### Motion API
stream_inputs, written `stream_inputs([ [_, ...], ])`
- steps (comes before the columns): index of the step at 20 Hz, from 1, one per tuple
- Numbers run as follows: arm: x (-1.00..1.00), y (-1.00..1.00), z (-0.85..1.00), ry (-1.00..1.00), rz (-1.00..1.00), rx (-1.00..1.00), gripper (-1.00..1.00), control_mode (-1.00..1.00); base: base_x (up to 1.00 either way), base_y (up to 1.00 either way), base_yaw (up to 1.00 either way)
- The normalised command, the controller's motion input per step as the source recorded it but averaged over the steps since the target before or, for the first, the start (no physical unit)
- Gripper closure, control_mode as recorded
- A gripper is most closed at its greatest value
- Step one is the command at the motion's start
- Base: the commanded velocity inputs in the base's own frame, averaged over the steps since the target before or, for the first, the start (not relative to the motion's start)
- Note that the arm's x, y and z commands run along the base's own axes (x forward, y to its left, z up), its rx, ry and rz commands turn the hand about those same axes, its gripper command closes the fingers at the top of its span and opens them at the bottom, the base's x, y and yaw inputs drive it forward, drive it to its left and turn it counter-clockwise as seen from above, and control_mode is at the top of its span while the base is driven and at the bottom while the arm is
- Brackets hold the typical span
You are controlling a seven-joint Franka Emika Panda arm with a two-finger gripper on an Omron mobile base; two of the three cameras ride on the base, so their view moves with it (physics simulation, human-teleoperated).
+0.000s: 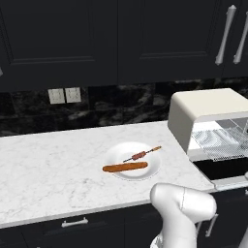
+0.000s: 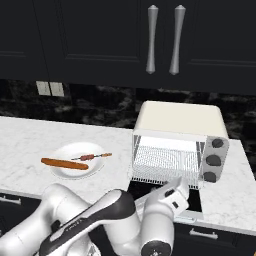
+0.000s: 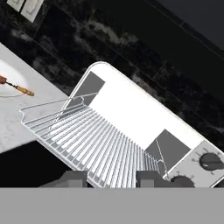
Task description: Pick up the kebab skewer and baguette bread, and place them inside the toaster oven. Close the toaster oven door and start by setting the timer.
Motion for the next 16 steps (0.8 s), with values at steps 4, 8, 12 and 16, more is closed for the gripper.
stream_inputs([
  [4, -0.32, 0.97, 0.93, 0.23, 0.0, 0.0, -1.0, -1.0, 0.0, 0.0, 0.0],
  [8, 0.0, 0.81, 0.42, 0.59, -0.06, 0.06, -1.0, -1.0, 0.0, 0.0, 0.0],
  [12, 0.0, 0.93, 0.39, 0.42, -0.1, 0.2, -1.0, -1.0, 0.0, 0.0, 0.0],
  [16, 0.0, 0.99, 0.08, 0.2, -0.1, 0.16, -1.0, -1.0, 0.0, 0.0, 0.0],
])
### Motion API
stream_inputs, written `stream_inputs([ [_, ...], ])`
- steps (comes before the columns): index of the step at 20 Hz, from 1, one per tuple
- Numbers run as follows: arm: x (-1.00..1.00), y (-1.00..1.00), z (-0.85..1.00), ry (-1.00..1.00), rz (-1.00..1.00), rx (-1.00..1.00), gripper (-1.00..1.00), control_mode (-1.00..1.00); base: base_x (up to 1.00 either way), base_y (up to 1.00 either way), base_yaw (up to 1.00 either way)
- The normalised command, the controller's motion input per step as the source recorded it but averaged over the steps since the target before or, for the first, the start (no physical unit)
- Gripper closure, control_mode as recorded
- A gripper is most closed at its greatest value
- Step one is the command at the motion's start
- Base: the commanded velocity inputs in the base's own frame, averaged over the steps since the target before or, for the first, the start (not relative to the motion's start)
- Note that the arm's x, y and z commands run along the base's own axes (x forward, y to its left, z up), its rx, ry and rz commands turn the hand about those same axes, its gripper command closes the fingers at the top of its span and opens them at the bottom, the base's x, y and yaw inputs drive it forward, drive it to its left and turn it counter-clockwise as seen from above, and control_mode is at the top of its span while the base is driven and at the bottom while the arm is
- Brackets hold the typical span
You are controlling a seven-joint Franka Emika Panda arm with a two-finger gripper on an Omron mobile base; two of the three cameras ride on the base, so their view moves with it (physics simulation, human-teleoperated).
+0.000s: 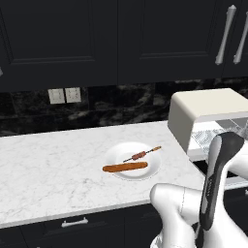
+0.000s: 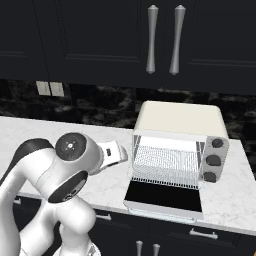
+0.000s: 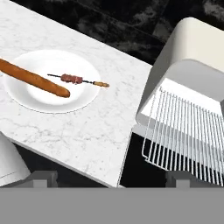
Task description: Pick up the kebab skewer and baguette bread, and place them inside the toaster oven. Close the toaster oven door and start by setting the timer.
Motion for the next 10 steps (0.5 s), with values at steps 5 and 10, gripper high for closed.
stream_inputs([
  [5, 0.0, 0.99, 0.0, 0.14, -0.12, 0.17, -1.0, -1.0, 0.0, 0.0, 0.0],
  [10, 0.05, 1.0, 0.0, 0.0, 0.0, 0.03, -1.0, -1.0, 0.0, 0.0, 0.0],
])
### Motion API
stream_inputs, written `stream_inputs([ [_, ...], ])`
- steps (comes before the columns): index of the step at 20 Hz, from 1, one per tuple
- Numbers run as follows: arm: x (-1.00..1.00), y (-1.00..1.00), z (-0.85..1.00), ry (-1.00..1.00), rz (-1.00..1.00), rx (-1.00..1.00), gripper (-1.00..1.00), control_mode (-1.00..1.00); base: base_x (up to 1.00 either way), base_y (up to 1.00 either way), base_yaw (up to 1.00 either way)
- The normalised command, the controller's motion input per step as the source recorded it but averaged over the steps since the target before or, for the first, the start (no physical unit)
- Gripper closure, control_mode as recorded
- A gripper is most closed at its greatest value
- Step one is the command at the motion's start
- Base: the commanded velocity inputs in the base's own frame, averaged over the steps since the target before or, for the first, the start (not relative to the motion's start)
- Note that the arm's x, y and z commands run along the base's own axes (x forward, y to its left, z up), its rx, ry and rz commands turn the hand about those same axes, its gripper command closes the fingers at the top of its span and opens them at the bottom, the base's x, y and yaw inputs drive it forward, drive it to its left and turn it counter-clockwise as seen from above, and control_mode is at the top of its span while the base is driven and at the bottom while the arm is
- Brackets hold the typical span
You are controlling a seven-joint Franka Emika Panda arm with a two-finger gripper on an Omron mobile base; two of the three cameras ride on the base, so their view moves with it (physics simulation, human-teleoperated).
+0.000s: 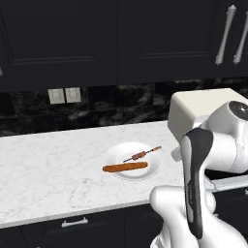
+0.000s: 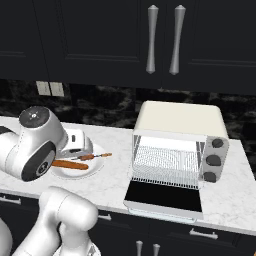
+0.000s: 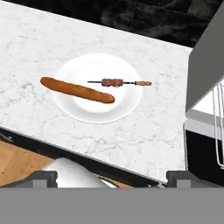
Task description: Pick up the kebab skewer and baguette bread, and place them inside the toaster oven. Close the toaster oven door and start by setting the timer.
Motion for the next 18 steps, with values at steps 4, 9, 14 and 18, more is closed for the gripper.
stream_inputs([
  [4, 0.2, 1.0, -0.12, 0.0, 0.18, -0.08, -1.0, -1.0, 0.0, 0.0, 0.0],
  [9, 0.48, 0.96, -0.21, 0.04, 0.27, -0.05, -1.0, -1.0, 0.0, 0.0, 0.0],
  [14, 0.33, 0.33, -0.26, 0.17, 0.49, -0.03, -1.0, -1.0, 0.0, 0.0, 0.0],
  [18, 0.17, 0.61, -0.44, 0.09, 0.46, -0.15, -1.0, -1.0, 0.0, 0.0, 0.0],
])
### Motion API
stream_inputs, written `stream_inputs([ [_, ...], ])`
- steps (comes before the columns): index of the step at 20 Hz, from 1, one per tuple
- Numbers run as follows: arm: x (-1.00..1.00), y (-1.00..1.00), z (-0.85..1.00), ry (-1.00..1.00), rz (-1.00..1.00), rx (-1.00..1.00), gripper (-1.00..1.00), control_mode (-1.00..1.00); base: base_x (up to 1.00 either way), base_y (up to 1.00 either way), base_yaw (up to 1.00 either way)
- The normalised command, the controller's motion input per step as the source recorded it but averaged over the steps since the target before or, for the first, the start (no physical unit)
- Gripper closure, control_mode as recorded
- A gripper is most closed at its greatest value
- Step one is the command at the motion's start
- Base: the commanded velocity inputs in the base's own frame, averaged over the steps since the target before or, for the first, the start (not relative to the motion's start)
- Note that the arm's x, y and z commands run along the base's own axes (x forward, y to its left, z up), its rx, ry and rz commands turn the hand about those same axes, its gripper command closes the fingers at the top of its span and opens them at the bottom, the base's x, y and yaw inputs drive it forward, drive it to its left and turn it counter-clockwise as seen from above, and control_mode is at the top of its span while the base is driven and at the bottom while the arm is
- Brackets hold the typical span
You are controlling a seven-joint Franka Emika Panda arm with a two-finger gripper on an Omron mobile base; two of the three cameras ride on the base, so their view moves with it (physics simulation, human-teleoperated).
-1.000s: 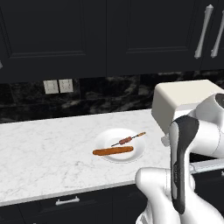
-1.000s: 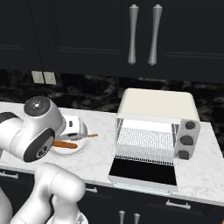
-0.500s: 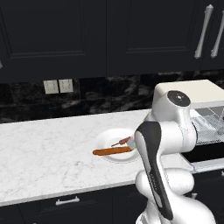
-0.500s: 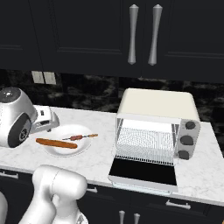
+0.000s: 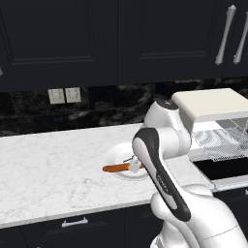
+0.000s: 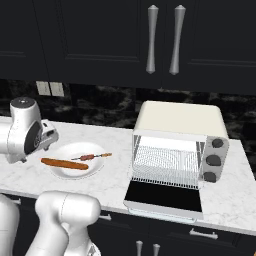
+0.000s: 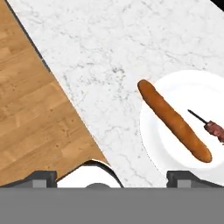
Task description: Pick up the kebab skewer and baguette bread, and place them inside the toaster oven. Close the toaster oven door and start by setting the timer.
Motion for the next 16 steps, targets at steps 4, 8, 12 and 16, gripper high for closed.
stream_inputs([
  [4, 0.24, 0.27, -0.38, 0.0, 0.29, -0.19, -1.0, -1.0, 0.0, 0.0, 0.0],
  [8, 0.6, 0.17, -0.41, 0.0, 0.19, -0.11, -1.0, -1.0, 0.0, 0.0, 0.0],
  [12, 0.37, 0.0, -0.26, 0.0, 0.12, -0.02, -1.0, -1.0, 0.0, 0.0, 0.0],
  [16, 0.72, 0.31, -0.43, 0.0, 0.13, 0.0, -1.0, -1.0, 0.0, 0.0, 0.0],
])
